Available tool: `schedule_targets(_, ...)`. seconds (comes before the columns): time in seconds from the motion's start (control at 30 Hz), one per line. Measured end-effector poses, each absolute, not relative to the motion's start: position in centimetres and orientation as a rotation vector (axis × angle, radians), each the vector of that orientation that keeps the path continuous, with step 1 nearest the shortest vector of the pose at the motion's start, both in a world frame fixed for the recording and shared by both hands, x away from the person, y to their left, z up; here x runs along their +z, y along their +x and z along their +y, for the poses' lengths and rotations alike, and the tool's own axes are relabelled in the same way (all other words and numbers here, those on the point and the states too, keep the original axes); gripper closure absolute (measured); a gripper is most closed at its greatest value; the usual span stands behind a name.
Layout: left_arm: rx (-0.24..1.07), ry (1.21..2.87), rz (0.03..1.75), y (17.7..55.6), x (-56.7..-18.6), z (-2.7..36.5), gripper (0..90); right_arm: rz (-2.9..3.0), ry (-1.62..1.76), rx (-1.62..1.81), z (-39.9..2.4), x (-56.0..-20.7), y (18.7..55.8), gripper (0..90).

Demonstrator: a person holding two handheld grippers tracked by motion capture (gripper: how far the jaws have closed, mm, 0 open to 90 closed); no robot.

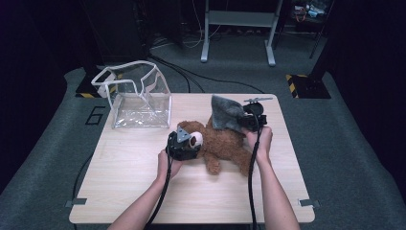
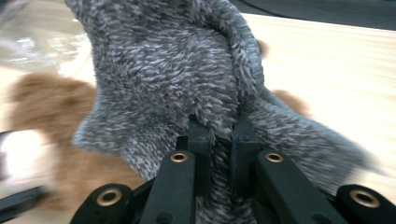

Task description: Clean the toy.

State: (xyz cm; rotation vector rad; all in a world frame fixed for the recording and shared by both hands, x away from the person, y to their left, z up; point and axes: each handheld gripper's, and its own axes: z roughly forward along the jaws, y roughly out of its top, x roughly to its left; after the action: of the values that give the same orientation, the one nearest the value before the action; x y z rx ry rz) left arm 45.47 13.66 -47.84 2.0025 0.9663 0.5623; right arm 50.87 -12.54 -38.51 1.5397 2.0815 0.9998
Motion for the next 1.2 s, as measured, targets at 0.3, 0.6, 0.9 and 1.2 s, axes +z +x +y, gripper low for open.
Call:
schedule_targets(0.3, 0.56, 2.012, 0.957, 45.4, -47.8, 13.7, 34.0, 2.099, 1.538, 0.783, -12.4, -41.1, 51.8, 82.1)
schedule_targets(0.6, 0.553, 2.014, 0.959, 45.5, -47.7, 13.7, 34.0, 2.0, 1.694, 0.655, -16.7, -42.3, 52.3, 82.1)
schedule_targets(0.9, 0.551, 2.012, 0.958, 45.5, -47.8, 13.8, 33.9, 1.951, 1.678, 0.931, -18.2, -39.3, 49.7, 81.9)
schedule_targets(1.2, 0.549, 2.014, 0.96, 45.6, -47.7, 13.7, 33.9, 2.125, 1.541, 0.906, -13.7, -40.8, 49.3, 81.5)
